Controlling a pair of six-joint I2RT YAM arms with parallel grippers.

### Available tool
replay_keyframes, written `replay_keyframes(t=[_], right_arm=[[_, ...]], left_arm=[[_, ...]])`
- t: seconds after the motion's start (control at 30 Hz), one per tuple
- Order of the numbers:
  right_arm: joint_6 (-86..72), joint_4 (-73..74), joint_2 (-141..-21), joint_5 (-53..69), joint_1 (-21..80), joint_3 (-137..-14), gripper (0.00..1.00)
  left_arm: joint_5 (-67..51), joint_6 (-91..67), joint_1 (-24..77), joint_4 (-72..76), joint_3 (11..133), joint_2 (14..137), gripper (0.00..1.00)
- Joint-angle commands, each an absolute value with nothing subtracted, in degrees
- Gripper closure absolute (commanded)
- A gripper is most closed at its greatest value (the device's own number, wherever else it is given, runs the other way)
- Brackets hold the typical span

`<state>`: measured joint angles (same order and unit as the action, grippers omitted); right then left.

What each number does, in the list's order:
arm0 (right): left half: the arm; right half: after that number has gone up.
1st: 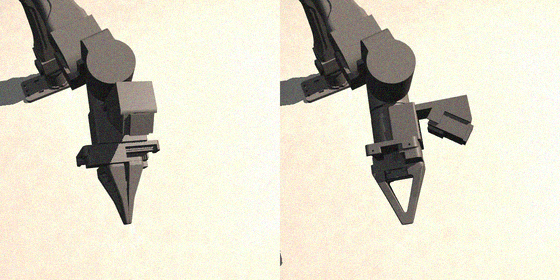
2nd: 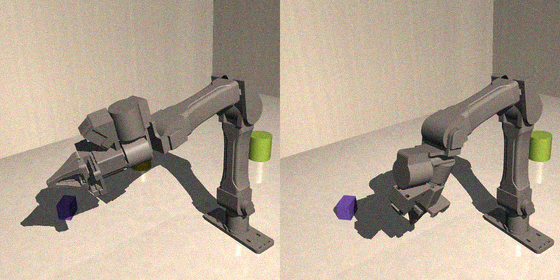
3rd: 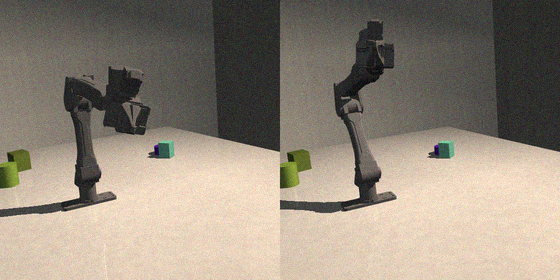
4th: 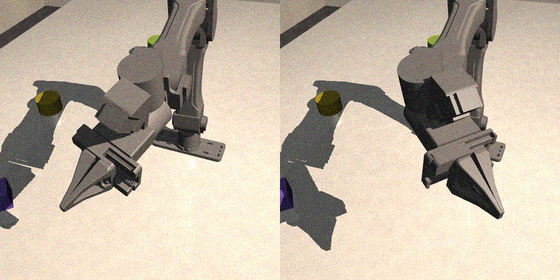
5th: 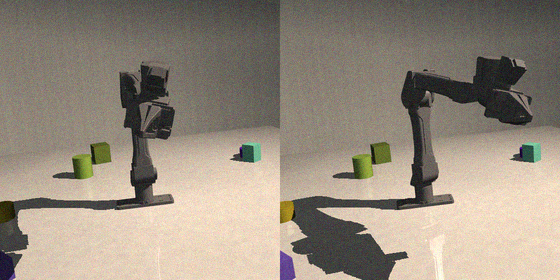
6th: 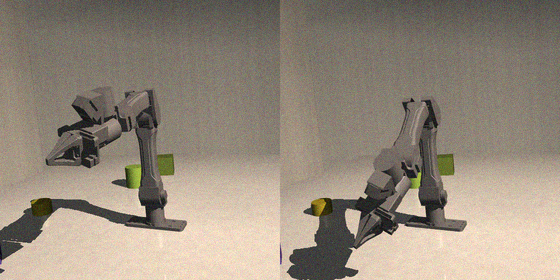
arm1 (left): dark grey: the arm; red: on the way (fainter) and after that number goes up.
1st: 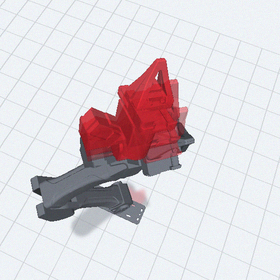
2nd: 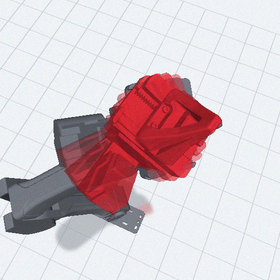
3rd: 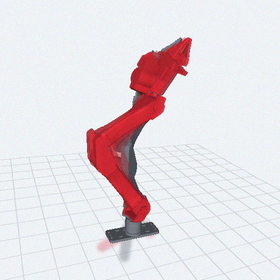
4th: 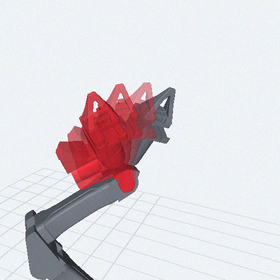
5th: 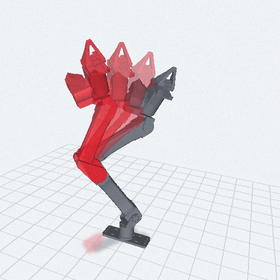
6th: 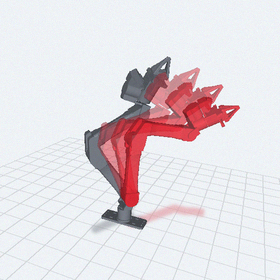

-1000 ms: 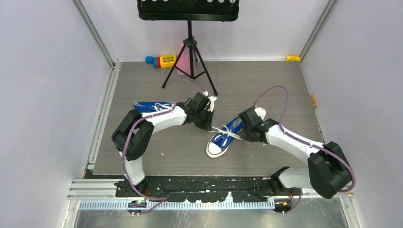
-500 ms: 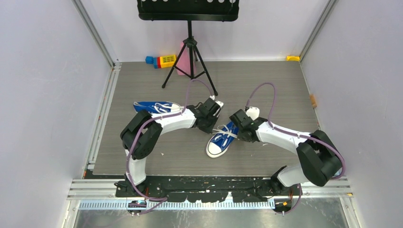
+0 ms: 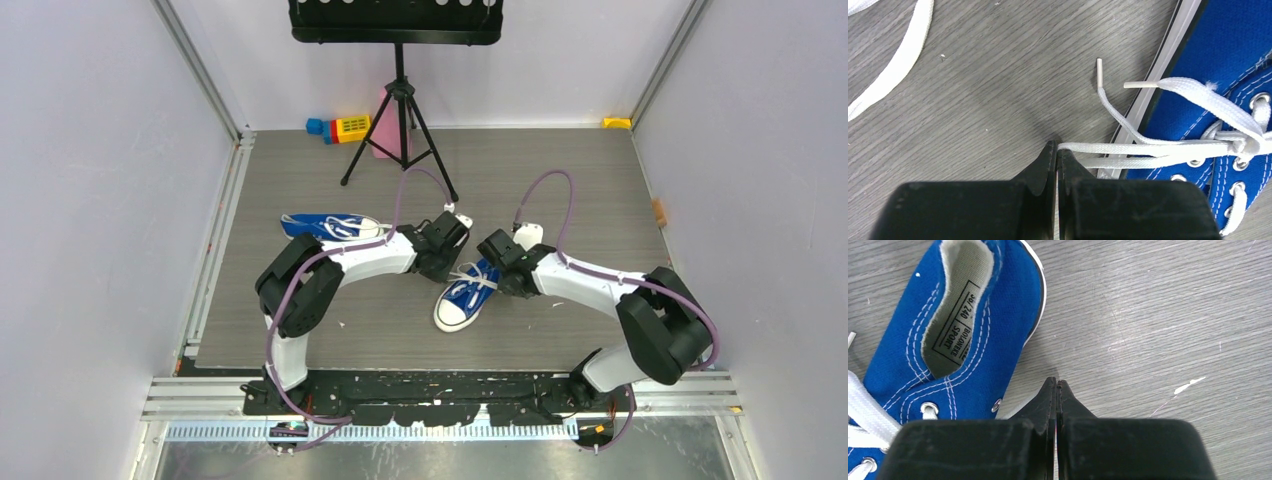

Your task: Tie the shoes

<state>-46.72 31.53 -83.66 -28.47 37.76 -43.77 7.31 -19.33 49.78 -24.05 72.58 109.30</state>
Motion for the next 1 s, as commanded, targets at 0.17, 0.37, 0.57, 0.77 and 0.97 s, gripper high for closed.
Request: replay_keyframes(t=[0.17, 0.37, 0.57, 0.77, 0.97], right_arm=[[-43.65, 27.00, -73.83, -23.37, 36.69, -42.53, 0.74], [-41.89, 26.52, -63.19, -21.80, 35.29, -42.91, 0.41], [-41.55, 25.72, -58.64, -18.41, 34.73, -42.85, 0.25], [-39.82, 23.59, -55.03, -19.80, 34.00, -42.19, 0.25], [-36.31, 23.89, -50.30, -24.81, 31.79, -42.39, 0.25]], left_arm=[[9.44, -18.51, 49.07, -23.43, 71.06, 103.26, 0.69], [8.99, -18.20, 48.38, -21.36, 69.28, 92.58, 0.26], [4.96, -20.49, 45.09, -20.81, 65.82, 83.02, 0.24], [5.60, -21.99, 40.24, -17.68, 55.24, 71.20, 0.09], [11.57, -22.06, 34.60, -15.92, 45.25, 61.09, 0.00]])
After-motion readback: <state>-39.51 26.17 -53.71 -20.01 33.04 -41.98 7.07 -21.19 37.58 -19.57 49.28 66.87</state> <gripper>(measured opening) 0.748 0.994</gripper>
